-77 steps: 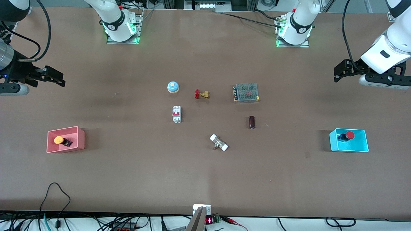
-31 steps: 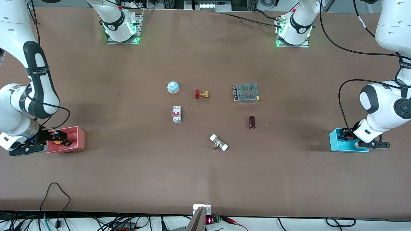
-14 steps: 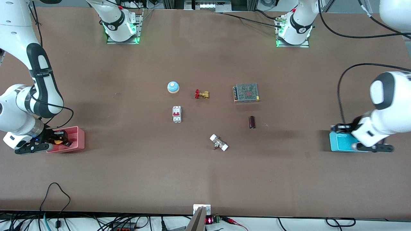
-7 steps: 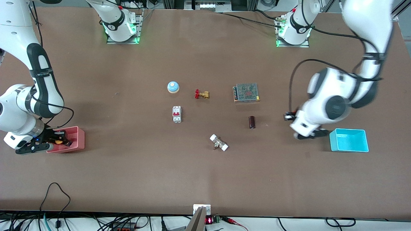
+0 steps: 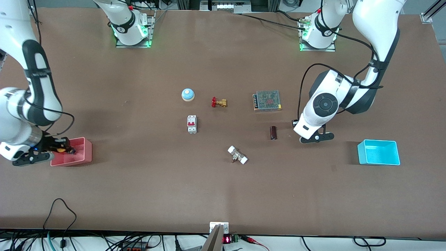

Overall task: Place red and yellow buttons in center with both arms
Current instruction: 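Lift the red button with the left gripper while the right gripper lifts the yellow button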

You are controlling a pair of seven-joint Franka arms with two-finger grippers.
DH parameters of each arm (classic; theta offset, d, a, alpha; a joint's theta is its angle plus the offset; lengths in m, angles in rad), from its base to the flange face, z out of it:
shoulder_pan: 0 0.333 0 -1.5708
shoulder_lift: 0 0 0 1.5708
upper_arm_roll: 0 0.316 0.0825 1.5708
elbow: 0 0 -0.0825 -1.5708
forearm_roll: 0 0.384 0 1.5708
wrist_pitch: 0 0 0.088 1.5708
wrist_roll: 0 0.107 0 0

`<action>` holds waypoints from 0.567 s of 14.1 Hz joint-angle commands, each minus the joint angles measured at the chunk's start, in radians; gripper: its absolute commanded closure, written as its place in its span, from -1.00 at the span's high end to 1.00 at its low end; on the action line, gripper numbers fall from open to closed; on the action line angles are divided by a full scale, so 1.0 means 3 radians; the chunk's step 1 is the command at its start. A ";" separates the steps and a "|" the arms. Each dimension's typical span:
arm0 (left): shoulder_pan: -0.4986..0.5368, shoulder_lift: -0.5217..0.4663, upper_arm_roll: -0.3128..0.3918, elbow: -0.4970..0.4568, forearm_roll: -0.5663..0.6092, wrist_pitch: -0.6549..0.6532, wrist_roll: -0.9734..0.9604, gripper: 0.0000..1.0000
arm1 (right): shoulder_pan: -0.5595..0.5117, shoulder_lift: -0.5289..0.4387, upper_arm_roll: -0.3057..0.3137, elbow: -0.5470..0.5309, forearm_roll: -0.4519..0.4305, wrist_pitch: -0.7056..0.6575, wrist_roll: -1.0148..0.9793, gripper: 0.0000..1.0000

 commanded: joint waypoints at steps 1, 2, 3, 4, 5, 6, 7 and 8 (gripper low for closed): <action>0.0010 -0.0184 -0.0004 -0.0336 0.0063 0.0251 -0.0142 -0.30 | -0.0024 -0.0492 0.0085 -0.0082 0.0036 -0.0560 -0.0064 -0.42; 0.0010 -0.0189 -0.0004 -0.0342 0.0063 0.0251 -0.0142 -0.30 | -0.0024 -0.0625 0.0167 -0.0082 0.0041 -0.0723 -0.0003 -0.43; 0.0010 -0.0184 -0.0004 -0.0342 0.0063 0.0261 -0.0147 -0.30 | -0.0019 -0.0738 0.0249 -0.0087 0.0041 -0.0887 0.0160 -0.43; 0.0010 -0.0169 -0.0004 -0.0342 0.0063 0.0276 -0.0147 -0.30 | 0.0001 -0.0830 0.0366 -0.0092 0.0041 -0.1061 0.0470 -0.43; 0.0015 -0.0158 -0.0004 -0.0382 0.0058 0.0393 -0.0152 -0.30 | 0.0032 -0.0882 0.0509 -0.0102 0.0041 -0.1189 0.0757 -0.43; 0.0015 -0.0158 0.0001 -0.0464 0.0058 0.0541 -0.0183 -0.30 | 0.0063 -0.0897 0.0647 -0.0107 0.0041 -0.1216 0.0988 -0.43; 0.0020 -0.0158 0.0001 -0.0505 0.0058 0.0608 -0.0218 -0.29 | 0.0114 -0.0897 0.0785 -0.0153 0.0036 -0.1181 0.1273 -0.43; 0.0020 -0.0163 0.0001 -0.0526 0.0058 0.0609 -0.0224 -0.29 | 0.0175 -0.0897 0.0898 -0.0194 0.0031 -0.1084 0.1489 -0.43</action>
